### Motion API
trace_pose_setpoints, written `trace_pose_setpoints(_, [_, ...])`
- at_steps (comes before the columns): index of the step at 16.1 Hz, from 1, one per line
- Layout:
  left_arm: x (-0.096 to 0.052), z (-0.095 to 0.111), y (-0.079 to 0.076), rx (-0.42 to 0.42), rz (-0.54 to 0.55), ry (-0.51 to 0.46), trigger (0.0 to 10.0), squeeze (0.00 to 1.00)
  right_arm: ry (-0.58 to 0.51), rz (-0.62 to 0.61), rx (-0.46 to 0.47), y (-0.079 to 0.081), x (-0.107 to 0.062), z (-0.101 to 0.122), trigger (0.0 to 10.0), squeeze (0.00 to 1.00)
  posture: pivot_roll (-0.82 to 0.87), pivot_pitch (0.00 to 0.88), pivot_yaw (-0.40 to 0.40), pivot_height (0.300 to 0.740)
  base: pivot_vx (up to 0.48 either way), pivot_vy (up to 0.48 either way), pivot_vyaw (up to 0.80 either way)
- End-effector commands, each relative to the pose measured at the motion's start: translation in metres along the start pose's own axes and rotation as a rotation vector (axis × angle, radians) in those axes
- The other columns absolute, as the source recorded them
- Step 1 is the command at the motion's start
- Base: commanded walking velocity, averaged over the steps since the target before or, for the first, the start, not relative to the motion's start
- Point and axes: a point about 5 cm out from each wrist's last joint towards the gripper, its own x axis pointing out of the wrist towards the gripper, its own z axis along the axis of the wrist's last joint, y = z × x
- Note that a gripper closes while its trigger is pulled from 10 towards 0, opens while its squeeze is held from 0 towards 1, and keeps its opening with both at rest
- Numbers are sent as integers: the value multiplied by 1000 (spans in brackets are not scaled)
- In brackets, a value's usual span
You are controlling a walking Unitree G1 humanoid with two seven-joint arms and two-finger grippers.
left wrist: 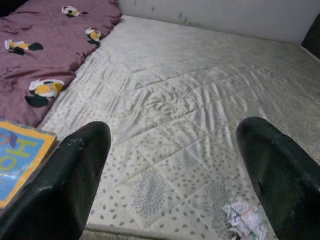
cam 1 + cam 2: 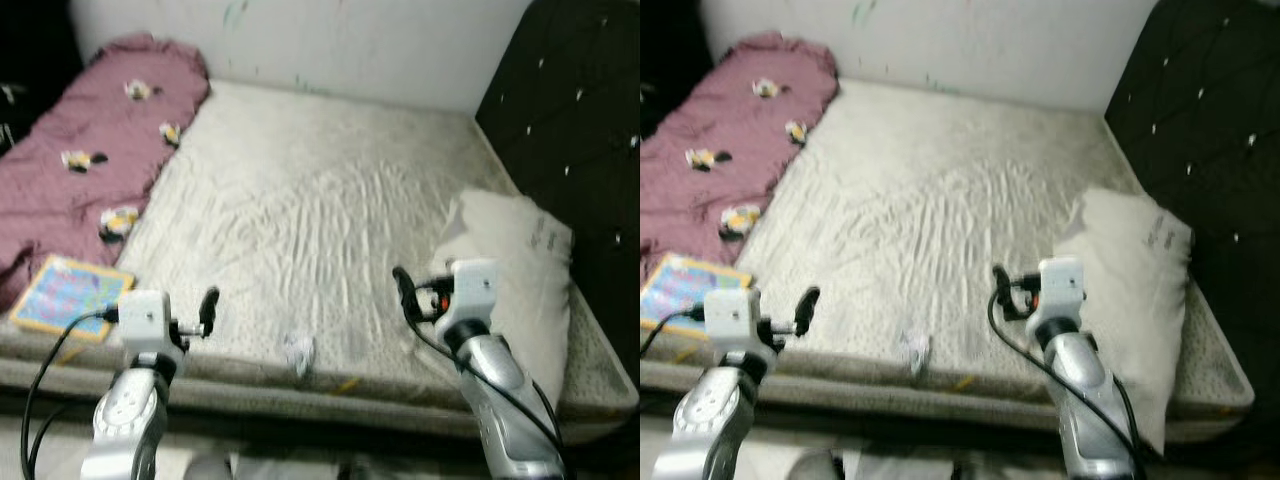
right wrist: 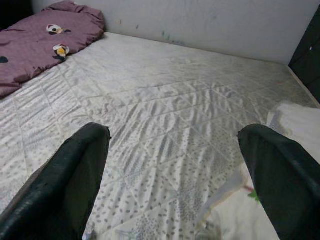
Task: Clean up the room
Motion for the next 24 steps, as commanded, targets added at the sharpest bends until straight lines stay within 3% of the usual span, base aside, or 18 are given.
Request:
trace_pose_setpoints(1, [2,1,-1,4,7,-3,10000,0,-1,-8,-4,-4,0,1,10000,0,5,0,-114,631,0,0,0])
trace_pose_setpoints(13, [3,6,-2,-1,17,-29,10000,0,11,43,-6,2,3,0,10000,0,7,0,-114,631,0,0,0])
trace_pose_setpoints(16, [4,9,-1,-2,20,-41,10000,0,-4,110,-37,12,7,5,10000,0,3,23,-109,631,0,0,213])
trace_pose_setpoints(24, [2,9,-3,-2,10,-45,10000,0,74,128,-52,15,9,-5,10000,0,2,33,-113,631,0,0,213])
